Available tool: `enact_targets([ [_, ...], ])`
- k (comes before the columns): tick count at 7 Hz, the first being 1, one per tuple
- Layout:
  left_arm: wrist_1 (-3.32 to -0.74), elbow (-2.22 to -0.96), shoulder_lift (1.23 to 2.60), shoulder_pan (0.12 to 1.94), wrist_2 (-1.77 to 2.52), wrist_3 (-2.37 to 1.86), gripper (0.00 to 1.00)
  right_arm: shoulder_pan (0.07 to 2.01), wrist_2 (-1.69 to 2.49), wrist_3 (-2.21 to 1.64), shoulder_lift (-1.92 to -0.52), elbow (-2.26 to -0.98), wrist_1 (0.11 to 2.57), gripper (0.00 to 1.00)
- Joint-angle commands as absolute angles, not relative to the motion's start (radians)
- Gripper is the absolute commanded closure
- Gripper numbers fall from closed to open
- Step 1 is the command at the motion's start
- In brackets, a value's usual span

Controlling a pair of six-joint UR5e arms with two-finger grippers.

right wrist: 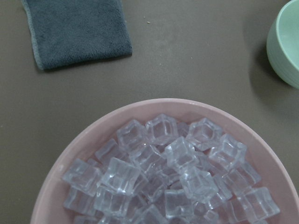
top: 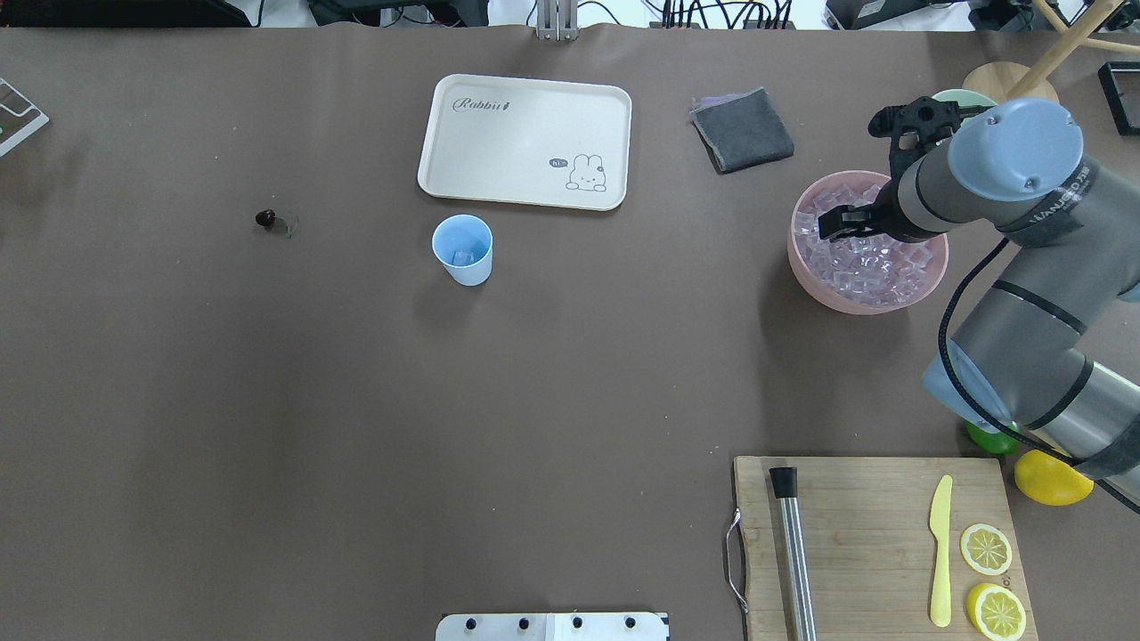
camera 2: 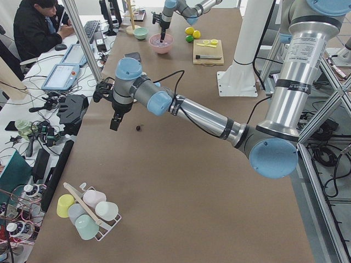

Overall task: Put ice and cherries in cup
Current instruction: 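Lower the right gripper into the bowl and grasp another ice cube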

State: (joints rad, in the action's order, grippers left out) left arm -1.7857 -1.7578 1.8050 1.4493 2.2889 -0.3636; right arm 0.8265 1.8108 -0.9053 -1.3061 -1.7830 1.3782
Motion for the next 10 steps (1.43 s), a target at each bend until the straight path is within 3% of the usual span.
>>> enact_targets([
  [1, -1.786, -1.761, 1.804, 1.450, 2.289, -0.364, 0.02, 0.802, 1.810, -0.913, -1.302, -1.769, 1.378, 0.21],
  [6, -1.784, -1.763, 1.810, 1.450, 2.287, -0.367, 0.02, 0.779, 1.824, -0.913, -1.302, -1.767, 1.378, 0.22],
  [8, -1.786, -1.767, 1.815, 1.448, 2.289, -0.376, 0.02, 0.772, 1.830, -0.914, -1.304, -1.752, 1.378, 0.57],
  [9, -1.786, -1.758, 1.818, 1.445, 2.289, -0.376, 0.02, 0.762, 1.824, -0.913, -1.313, -1.750, 1.378, 0.66],
  [10, -1.784, -1.762, 1.818, 1.445, 2.289, -0.377, 0.02, 0.762, 1.831, -0.908, -1.307, -1.752, 1.378, 1.00],
])
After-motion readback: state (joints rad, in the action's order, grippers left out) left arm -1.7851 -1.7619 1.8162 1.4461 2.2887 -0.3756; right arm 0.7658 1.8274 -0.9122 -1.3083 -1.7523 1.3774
